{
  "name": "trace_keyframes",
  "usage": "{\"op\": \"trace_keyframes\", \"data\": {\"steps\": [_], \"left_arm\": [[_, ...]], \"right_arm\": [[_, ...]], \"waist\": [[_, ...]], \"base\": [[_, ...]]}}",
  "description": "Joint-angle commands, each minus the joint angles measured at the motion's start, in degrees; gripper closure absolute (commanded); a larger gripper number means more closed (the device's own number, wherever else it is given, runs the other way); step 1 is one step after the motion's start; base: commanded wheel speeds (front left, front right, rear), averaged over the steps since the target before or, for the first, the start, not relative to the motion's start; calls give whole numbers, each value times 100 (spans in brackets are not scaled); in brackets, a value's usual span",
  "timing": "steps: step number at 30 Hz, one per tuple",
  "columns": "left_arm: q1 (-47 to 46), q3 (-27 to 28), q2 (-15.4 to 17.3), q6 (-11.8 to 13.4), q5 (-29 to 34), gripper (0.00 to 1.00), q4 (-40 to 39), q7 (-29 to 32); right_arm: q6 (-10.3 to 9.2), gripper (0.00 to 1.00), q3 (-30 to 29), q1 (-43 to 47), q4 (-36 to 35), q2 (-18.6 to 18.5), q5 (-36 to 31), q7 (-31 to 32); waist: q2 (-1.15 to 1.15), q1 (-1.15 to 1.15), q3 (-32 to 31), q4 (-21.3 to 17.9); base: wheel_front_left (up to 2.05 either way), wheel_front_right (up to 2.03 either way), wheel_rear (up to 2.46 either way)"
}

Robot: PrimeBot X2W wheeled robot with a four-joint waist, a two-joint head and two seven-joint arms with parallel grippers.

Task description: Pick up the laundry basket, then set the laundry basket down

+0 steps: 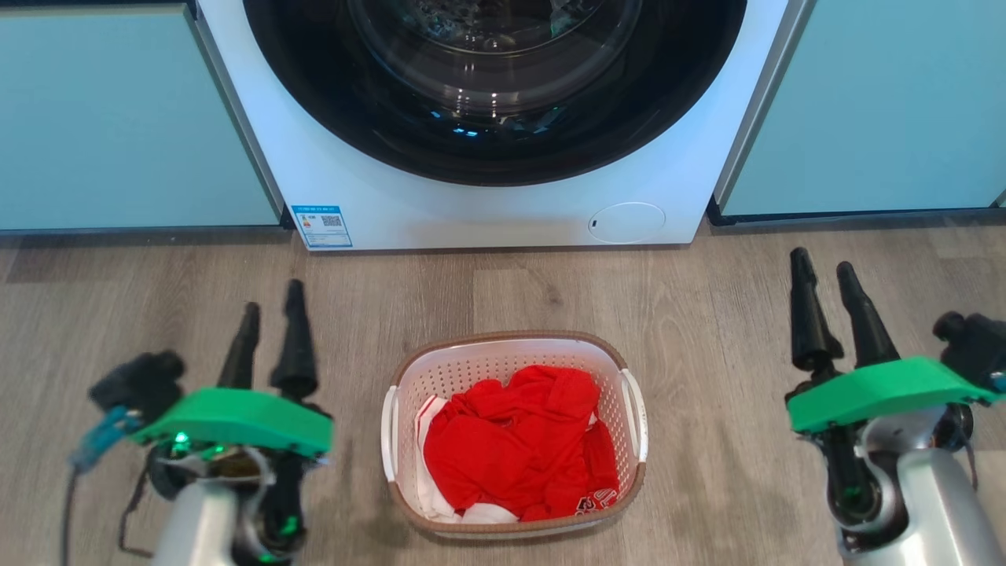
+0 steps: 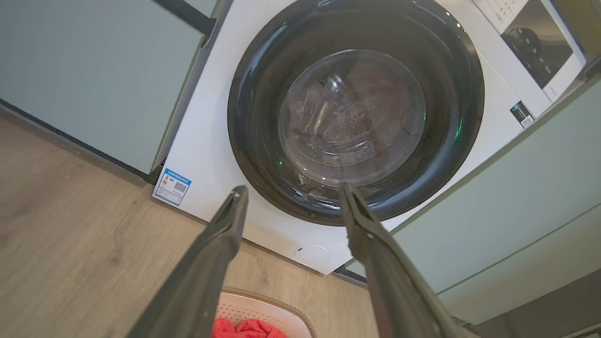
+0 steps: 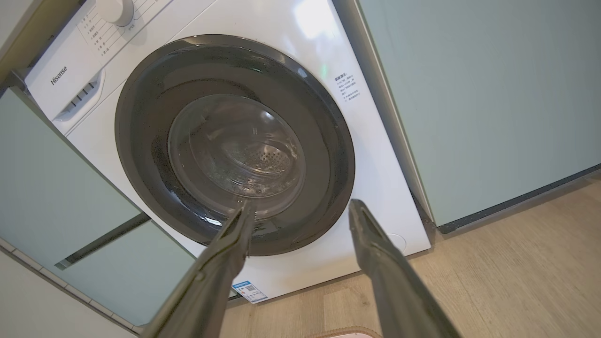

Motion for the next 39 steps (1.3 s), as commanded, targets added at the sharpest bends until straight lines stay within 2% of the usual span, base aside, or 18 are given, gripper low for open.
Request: {"op": "trace_keyframes", "data": {"steps": [1, 7, 8, 13, 17, 21, 30, 33, 39], "left_arm": [[-351, -53, 73, 87, 377, 0, -226, -101], [-458, -674, 314, 593, 1109, 0, -140, -202], [-458, -674, 314, 593, 1109, 0, -140, -202], [-563, -1214, 538, 1098, 1473, 0, -46, -285], [-653, -1620, 678, 1350, 1660, 0, 49, -353], [-740, -1920, 724, 1265, 1692, 0, 313, -420], [-869, -1970, 553, 774, 1930, 0, 824, -571], [-867, -1821, 437, 738, 2120, 0, 558, -622], [-829, -1531, 299, 874, 2681, 0, 64, -722]], "right_arm": [[25, 0, 145, -290, -238, -93, -302, -84], [27, 0, 168, -232, -161, -79, -951, -185], [27, 0, 168, -232, -161, -79, -951, -185], [28, 0, 256, -217, -169, -41, -1354, -269], [30, 0, 312, -213, -209, -31, -1616, -336], [31, 0, 260, -207, -171, -17, -1924, -404], [34, 0, 384, -278, -68, 4, -2674, -555], [35, 0, 407, -279, -81, 7, -2900, -605], [37, 0, 412, -258, -248, 14, -3108, -706]], "waist": [[0, 0, 0, 2], [0, 0, -5, -2], [0, 0, -5, -2], [0, 0, -51, -5], [0, 0, -52, -9], [0, 0, -43, 4], [0, 0, -3, 27], [0, 0, -19, 29], [0, 0, -20, 30]], "base": [[0, 0, 0], [0, 0, 0], [0, 0, 0], [0, 0, 0], [0, 0, 0], [0, 0, 0], [0, 0, 0], [0, 0, 0], [0, 0, 0]]}}
